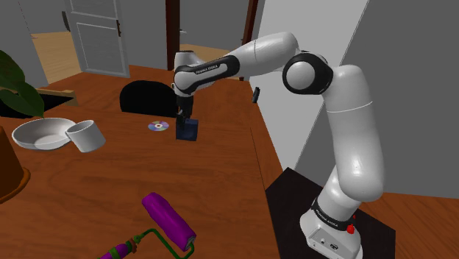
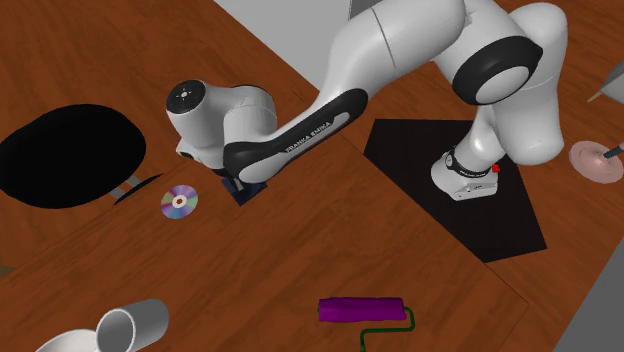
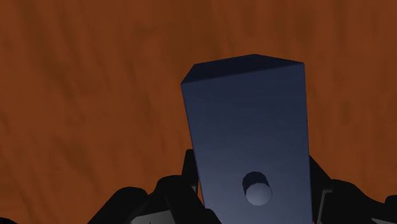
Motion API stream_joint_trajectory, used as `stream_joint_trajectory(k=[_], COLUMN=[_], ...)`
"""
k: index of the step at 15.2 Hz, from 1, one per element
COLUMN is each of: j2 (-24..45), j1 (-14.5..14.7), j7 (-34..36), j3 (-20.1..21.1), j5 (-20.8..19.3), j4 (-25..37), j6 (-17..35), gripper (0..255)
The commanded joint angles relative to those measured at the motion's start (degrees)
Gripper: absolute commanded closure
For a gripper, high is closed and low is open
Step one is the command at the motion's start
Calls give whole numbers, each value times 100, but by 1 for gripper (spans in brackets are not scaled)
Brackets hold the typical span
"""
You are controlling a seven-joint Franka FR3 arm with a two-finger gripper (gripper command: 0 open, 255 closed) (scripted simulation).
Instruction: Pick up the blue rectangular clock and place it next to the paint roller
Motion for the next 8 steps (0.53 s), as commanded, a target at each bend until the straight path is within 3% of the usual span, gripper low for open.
stream_joint_trajectory(k=[1,8], j2=[-76,-239], j1=[-9,-9], j7=[-12,-24], j3=[2,11], j5=[8,24], j4=[36,325], j6=[-112,-563], gripper=[255,255])
